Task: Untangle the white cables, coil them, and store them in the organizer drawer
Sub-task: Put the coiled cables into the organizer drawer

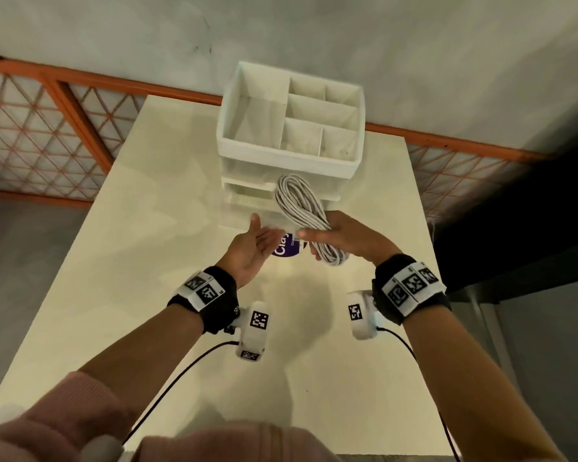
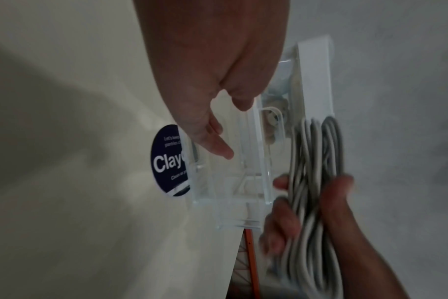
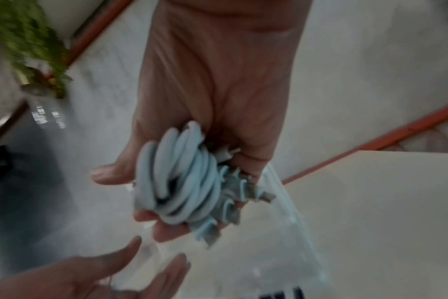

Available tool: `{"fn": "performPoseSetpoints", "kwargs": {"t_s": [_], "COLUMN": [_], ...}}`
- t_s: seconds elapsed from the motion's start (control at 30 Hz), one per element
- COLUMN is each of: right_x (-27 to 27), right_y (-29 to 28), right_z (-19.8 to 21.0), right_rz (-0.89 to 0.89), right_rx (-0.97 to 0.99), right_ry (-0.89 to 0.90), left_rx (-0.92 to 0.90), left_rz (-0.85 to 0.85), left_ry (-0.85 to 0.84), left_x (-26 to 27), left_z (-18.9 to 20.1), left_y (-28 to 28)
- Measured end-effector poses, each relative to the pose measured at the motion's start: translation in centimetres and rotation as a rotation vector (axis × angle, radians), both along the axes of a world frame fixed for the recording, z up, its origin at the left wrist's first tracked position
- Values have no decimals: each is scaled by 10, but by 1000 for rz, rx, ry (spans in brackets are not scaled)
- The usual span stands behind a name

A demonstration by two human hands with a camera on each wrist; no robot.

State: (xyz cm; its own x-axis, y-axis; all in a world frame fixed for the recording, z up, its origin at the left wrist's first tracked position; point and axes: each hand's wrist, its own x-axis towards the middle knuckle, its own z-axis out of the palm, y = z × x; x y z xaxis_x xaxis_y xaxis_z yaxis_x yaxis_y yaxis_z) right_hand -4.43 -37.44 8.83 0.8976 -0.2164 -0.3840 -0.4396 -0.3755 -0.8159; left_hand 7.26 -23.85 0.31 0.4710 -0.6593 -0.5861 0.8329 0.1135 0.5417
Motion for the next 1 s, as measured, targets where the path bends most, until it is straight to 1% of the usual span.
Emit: {"fn": "performPoseSetpoints", "kwargs": {"t_s": [0.07,0.17,0.23,0.3,0.37,0.53,0.7,0.87,0.93,1.0], "right_x": [26,66,84,94,98,100,105,107,107,102], "right_y": [-5,-8,-9,-12,-16,-24,-27,-25,-26,-27], "right_z": [9,11,3,-9,-17,-20,-32,-39,-37,-34], "right_rz": [110,300,383,418,401,379,391,406,395,355], "right_rx": [-137,-360,-458,-510,-491,-393,-429,-530,-515,-461], "right_ry": [16,76,150,214,244,322,386,480,493,480], "left_rx": [3,-3,-14,-23,-9,19,15,-19,-26,-28], "left_rz": [4,20,11,11,15,28,54,80,88,94], "left_ry": [-6,-38,-61,-64,-63,-86,-85,-49,-44,-37], "left_x": [-3,-5,-6,-6,-4,-4,-5,-7,-7,-8], "left_z": [-3,-1,1,0,-2,-5,-6,-6,-4,-4], "left_y": [6,10,10,11,11,9,10,11,11,10]}}
